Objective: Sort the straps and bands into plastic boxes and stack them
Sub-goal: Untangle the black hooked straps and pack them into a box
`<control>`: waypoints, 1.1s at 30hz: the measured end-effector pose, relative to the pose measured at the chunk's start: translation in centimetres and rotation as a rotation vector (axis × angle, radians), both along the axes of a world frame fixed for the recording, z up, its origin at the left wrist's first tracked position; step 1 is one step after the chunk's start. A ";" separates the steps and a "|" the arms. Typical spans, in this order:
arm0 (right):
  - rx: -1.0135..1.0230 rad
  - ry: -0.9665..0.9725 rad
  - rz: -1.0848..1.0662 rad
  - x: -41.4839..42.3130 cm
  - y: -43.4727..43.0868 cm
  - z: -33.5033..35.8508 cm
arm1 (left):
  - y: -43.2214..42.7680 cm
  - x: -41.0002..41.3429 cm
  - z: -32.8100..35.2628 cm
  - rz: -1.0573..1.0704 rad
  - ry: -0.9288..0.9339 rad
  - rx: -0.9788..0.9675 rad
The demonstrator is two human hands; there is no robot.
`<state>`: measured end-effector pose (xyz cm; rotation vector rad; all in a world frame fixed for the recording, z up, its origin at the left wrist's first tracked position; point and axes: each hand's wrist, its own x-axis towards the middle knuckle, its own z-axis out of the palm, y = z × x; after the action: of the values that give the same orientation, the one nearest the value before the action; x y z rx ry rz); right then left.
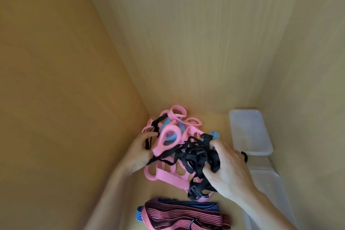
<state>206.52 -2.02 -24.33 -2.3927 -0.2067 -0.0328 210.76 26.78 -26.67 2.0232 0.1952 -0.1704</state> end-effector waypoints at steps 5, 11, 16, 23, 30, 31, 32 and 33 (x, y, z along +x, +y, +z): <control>-0.036 0.015 -0.005 -0.6 -0.1 0.1 | 0.3 2.3 -0.7 0.279 -0.066 0.109; -0.025 -0.002 -0.024 -1.3 -0.8 0.0 | -0.3 4.5 -3.0 0.125 0.036 0.188; -0.050 0.012 0.025 -1.6 -0.8 -0.3 | -1.3 6.1 -4.2 0.231 0.118 -0.148; -0.079 0.031 0.038 -1.5 -0.6 -0.9 | -0.8 6.1 -2.5 0.463 0.199 -0.335; -0.056 0.033 0.007 -1.4 0.1 -1.3 | -0.6 5.1 2.0 0.449 0.064 -0.265; -0.050 0.030 0.000 -1.3 0.2 -1.2 | -0.6 5.0 2.8 0.419 0.027 -0.240; -0.043 0.025 -0.005 -1.3 0.4 -1.2 | -0.7 4.9 3.5 0.394 -0.007 -0.217; -0.035 0.022 -0.009 -1.2 0.5 -1.1 | -0.8 4.7 4.2 0.373 -0.035 -0.195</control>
<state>205.29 -1.54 -25.44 -2.4277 -0.1878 -0.0068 215.48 25.97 -22.47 1.7602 0.5087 0.0789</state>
